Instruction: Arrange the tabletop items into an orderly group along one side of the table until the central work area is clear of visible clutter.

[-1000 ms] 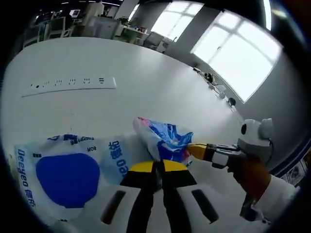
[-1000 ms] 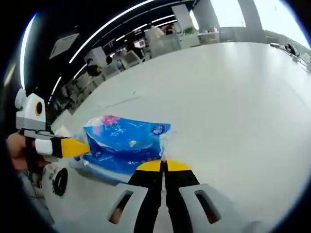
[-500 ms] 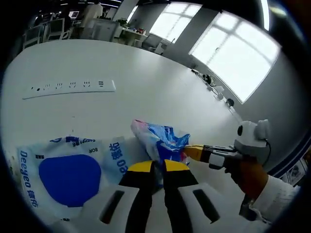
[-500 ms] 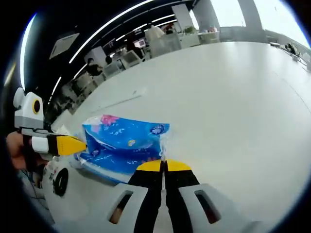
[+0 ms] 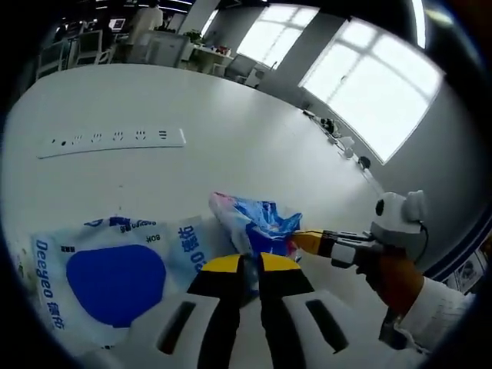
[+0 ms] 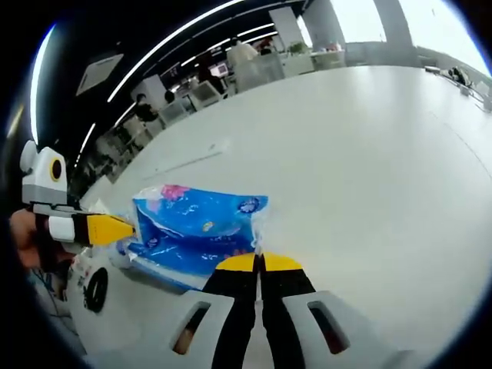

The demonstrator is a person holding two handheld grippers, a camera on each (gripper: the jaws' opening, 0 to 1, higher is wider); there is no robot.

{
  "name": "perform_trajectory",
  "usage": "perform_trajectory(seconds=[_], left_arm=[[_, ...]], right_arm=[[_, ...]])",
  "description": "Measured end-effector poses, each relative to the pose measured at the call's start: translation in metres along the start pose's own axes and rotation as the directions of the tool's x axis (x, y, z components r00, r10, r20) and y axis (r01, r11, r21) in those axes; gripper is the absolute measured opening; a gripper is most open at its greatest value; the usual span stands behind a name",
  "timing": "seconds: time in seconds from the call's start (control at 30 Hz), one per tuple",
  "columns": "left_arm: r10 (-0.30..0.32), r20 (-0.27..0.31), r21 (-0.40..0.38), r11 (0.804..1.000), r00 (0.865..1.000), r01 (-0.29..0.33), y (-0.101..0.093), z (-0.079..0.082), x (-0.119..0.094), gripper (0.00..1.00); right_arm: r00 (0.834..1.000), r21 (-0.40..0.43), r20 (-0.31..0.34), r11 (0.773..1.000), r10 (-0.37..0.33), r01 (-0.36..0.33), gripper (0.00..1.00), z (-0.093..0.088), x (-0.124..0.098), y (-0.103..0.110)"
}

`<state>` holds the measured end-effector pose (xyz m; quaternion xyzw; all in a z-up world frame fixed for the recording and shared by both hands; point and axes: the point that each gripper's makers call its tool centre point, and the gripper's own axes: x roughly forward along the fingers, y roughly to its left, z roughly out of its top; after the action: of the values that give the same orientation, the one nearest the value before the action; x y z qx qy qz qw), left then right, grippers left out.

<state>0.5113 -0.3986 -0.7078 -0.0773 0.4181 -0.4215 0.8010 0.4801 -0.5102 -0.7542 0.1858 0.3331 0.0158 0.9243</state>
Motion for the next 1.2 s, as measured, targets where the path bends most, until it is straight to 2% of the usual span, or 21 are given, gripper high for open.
perform_trajectory(seconds=[0.47,0.97,1.07,1.2], left_arm=[[-0.002,0.007,0.026,1.0,1.0,0.002,0.001,0.002,-0.005,0.06],[0.017,0.063,-0.008,1.0,0.998,-0.017,0.017,0.011,-0.034,0.06],[0.02,0.066,-0.015,1.0,0.998,-0.019,0.018,0.011,-0.037,0.06],[0.019,0.066,-0.015,1.0,0.998,-0.018,0.019,0.01,-0.038,0.07]], right_arm=[[1.0,-0.02,-0.006,1.0,-0.002,0.002,0.0,0.001,-0.001,-0.001],[1.0,-0.078,-0.024,0.997,-0.012,0.01,0.0,0.003,0.0,-0.007],[1.0,-0.093,-0.025,0.996,-0.015,0.013,0.02,0.003,-0.001,-0.006],[0.999,-0.105,-0.021,0.994,-0.027,0.024,0.09,0.004,-0.002,-0.006]])
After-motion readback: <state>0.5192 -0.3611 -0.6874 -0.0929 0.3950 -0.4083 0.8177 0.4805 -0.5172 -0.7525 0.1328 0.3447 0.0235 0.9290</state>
